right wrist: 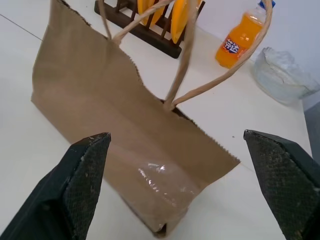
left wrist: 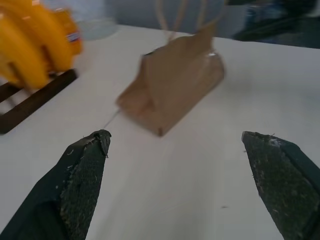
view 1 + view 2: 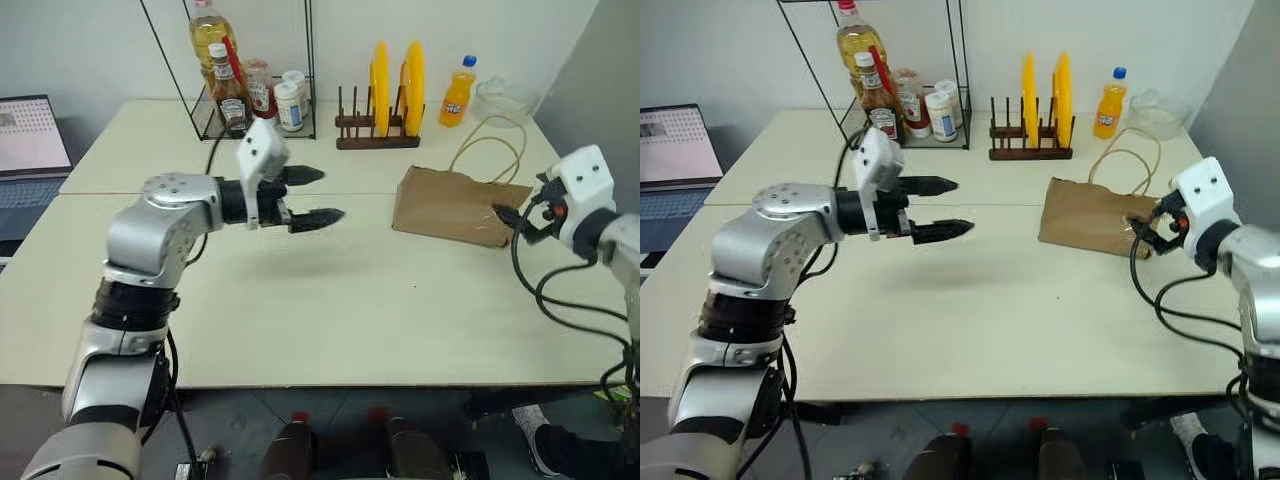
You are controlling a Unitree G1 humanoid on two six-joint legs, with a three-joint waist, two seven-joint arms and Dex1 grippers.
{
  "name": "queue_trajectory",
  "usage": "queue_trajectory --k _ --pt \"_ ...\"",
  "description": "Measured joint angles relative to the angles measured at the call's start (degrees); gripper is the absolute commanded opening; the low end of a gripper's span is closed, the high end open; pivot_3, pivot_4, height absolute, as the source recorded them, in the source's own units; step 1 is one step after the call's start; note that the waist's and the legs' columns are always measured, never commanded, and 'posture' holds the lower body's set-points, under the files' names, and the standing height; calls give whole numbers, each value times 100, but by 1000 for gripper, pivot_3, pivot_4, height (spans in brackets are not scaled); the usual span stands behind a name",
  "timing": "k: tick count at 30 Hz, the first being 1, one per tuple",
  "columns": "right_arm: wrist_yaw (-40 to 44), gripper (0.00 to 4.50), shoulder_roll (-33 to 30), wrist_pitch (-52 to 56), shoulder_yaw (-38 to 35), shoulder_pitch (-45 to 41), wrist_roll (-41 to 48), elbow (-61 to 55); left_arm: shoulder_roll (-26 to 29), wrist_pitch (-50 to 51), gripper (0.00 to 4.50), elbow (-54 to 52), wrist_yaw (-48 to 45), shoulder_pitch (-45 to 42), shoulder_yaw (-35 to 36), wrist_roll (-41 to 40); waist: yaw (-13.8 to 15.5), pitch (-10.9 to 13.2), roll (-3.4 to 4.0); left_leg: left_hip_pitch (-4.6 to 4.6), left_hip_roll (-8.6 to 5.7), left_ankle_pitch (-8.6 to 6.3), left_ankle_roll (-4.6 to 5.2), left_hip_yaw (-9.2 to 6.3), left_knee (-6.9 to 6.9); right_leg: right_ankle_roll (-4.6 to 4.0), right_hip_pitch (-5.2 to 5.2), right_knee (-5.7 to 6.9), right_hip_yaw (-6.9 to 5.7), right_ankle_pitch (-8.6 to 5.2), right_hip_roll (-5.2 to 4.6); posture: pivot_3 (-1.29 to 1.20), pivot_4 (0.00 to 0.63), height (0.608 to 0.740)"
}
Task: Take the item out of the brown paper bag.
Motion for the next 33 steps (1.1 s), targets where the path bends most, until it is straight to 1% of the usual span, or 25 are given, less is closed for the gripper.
queue_trajectory --k 4,9,12,17,20,25,31,33 --pt "613 4500 -151 -529 549 -701 -131 1257 -246 -395 4484 503 -369 -248 -202 112 -60 18 0 -21 -4 0 0 16 2 8 -10 -20 11 5 -9 0 150 740" --pt "1146 4500 -104 -1237 1081 -1504 -349 2422 -310 -691 4484 767 -579 -388 -203 206 -76 19 -1 -58 -4 0 -1 16 14 16 -45 -16 12 10 -19 0 150 740" --pt "1301 4500 21 -1608 1215 -1950 -437 3067 -301 -711 4484 789 -602 -379 -200 241 -74 19 -1 -94 -4 3 -1 15 25 28 -86 -7 17 20 -19 0 150 740" --pt "1463 4500 232 -1866 1293 -2388 -514 3752 -269 -758 4484 780 -573 -353 -174 272 -70 19 0 -94 -4 3 -1 15 32 28 -89 0 19 21 -19 0 150 740" --pt "1608 3914 263 -2007 1295 -2567 -530 4048 -250 -758 4500 754 -557 -281 -168 290 -72 19 0 -94 -5 3 -1 16 33 28 -89 0 20 21 -19 0 150 740" --pt "1846 2225 397 -2112 1288 -2773 -519 4427 -205 -747 4500 729 -517 -175 -121 314 -79 19 1 -94 -5 3 -1 18 38 27 -92 13 22 21 -19 0 150 740" --pt "2140 118 410 -2358 1294 -2918 -554 4684 -201 -706 4500 686 -428 -173 -29 316 -76 20 1 -95 -9 2 -1 18 83 27 -96 63 28 20 -22 0 150 740" --pt "2236 54 411 -2450 1300 -2946 -567 4802 -196 -683 4500 634 -407 -158 -3 317 -77 20 2 -94 -9 2 0 18 95 27 -96 79 28 20 -22 0 150 740"
